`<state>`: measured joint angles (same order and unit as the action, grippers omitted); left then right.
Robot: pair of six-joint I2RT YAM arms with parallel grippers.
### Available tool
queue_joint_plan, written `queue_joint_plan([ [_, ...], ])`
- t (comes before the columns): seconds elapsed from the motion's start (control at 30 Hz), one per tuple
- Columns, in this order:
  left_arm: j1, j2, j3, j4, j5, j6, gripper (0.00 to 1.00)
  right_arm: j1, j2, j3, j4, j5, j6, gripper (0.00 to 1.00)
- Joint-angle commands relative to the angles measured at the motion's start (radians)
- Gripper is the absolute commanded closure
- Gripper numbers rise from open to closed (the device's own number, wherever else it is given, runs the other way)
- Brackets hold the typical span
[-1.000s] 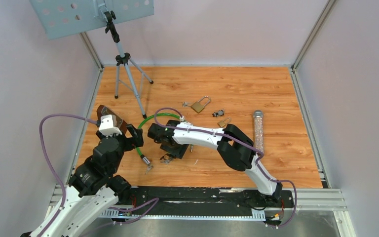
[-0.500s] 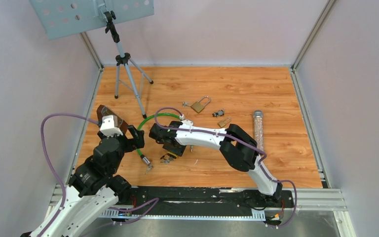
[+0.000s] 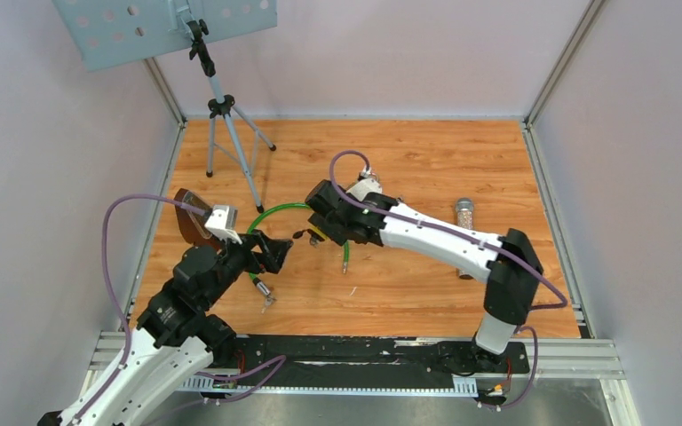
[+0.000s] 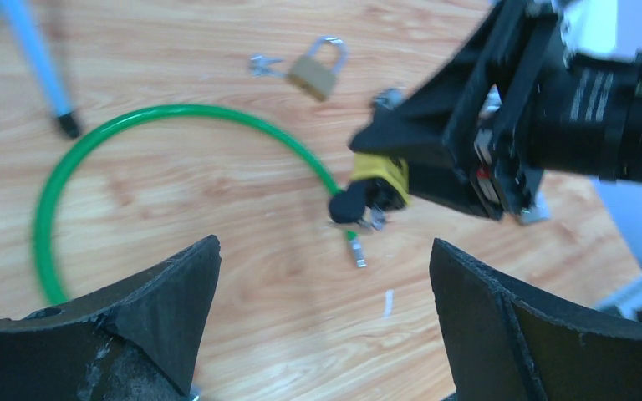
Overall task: Lock with the key
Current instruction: Pick up the lock from the center of the board.
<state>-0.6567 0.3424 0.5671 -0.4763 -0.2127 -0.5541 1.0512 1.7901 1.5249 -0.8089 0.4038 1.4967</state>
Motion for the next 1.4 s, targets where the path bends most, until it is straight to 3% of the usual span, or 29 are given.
queue_joint_plan([
  [0.0, 0.003, 0.076, -0.024, 0.344, 0.269, 0.073, 0.00, 0.004, -0.139, 0.006, 0.154, 0.069, -0.084, 0.60],
  [0.07, 0.003, 0.144, -0.024, 0.443, 0.359, 0.089, 0.00, 0.005, -0.181, -0.009, 0.185, 0.079, -0.094, 0.60],
  [0.3, 0.002, 0.333, 0.009, 0.694, 0.429, 0.124, 0.01, 0.004, -0.295, -0.060, 0.267, 0.083, -0.076, 0.60],
  [0.6, 0.000, 0.403, -0.062, 0.987, 0.283, 0.030, 0.08, 0.005, -0.360, -0.104, 0.287, 0.115, 0.003, 0.60],
  [1.0, -0.002, 0.478, -0.073, 1.034, 0.272, -0.007, 0.14, 0.004, -0.406, -0.146, 0.320, 0.148, 0.128, 0.61],
  [1.17, -0.003, 0.522, -0.074, 1.082, 0.282, -0.030, 0.33, 0.004, -0.410, -0.160, 0.334, 0.146, 0.145, 0.61],
  [1.37, -0.011, 0.566, -0.071, 1.103, 0.282, -0.056, 0.36, 0.004, -0.416, -0.179, 0.349, 0.149, 0.175, 0.61],
])
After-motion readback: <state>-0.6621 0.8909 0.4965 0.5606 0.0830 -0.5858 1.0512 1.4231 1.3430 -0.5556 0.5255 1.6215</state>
